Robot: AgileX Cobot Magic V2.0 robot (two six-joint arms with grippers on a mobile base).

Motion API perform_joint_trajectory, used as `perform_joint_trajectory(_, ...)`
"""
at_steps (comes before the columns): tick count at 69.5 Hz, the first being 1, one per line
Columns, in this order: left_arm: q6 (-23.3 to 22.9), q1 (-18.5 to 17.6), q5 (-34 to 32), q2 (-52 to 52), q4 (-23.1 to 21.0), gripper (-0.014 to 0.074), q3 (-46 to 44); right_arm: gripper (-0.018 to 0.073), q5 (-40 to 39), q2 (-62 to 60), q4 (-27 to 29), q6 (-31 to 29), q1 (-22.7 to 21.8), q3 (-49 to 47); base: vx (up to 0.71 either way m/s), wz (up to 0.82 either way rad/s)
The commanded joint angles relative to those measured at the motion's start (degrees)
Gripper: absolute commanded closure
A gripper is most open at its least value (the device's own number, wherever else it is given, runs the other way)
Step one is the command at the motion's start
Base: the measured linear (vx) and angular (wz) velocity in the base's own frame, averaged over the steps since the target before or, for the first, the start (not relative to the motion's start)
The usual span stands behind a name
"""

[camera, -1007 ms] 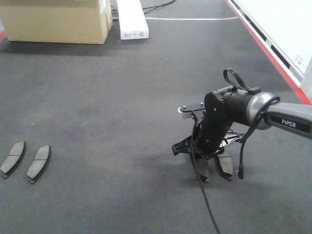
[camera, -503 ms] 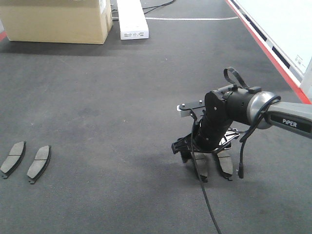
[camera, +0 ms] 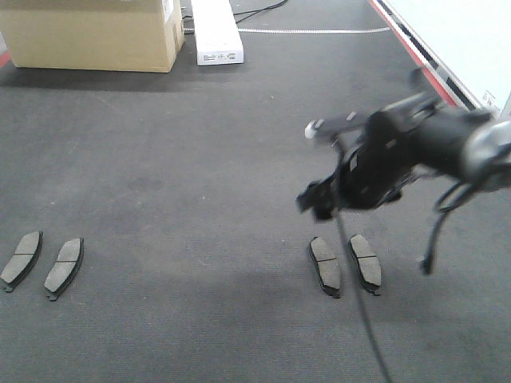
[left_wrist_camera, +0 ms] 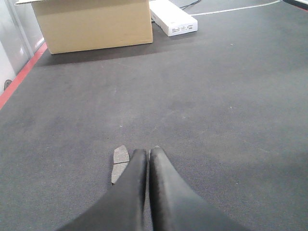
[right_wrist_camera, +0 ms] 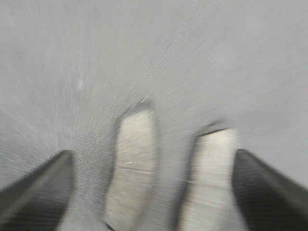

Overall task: Move and align brake pads A on conveyor
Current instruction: 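Open the right gripper to release the pad and lift away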

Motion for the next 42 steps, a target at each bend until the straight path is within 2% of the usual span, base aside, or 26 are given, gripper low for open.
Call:
perform_joint_trajectory(1, -0.1, -0.2, -4.1, 0.9, -0.2, 0.0603, -1.4, 0.0121, -1.5, -6.4, -1.6, -0.3, -2.1, -1.3, 0.00, 0.00)
perform_joint_trajectory(10, -0.1, -0.2, -4.1, 0.9, -0.2, 0.0603, -1.4, 0.0276, -1.1, -12.4, -1.7, -0.6, -6.0, 0.2, 0.00, 0.00)
perform_joint_trajectory(23, -0.1, -0.2, -4.1, 0.9, -0.2, 0.0603, -1.4, 0.0578, -4.3, -23.2, -1.7, -1.1, -14.1, 9.5, 0.00, 0.00)
perform_joint_trajectory(34, -0.1, -0.2, -4.1, 0.9, -0.2, 0.0603, -1.4, 0.0572, -8.0, -34.3, -1.7, -1.2, -18.8, 20.0, 0.00, 0.00)
perform_joint_trajectory(42, -0.1, -0.2, -4.1, 0.9, -0.2, 0.0603, -1.4, 0.0569, -9.8, -42.0, -2.4, -1.6, -19.2, 27.1, 0.00, 0.00)
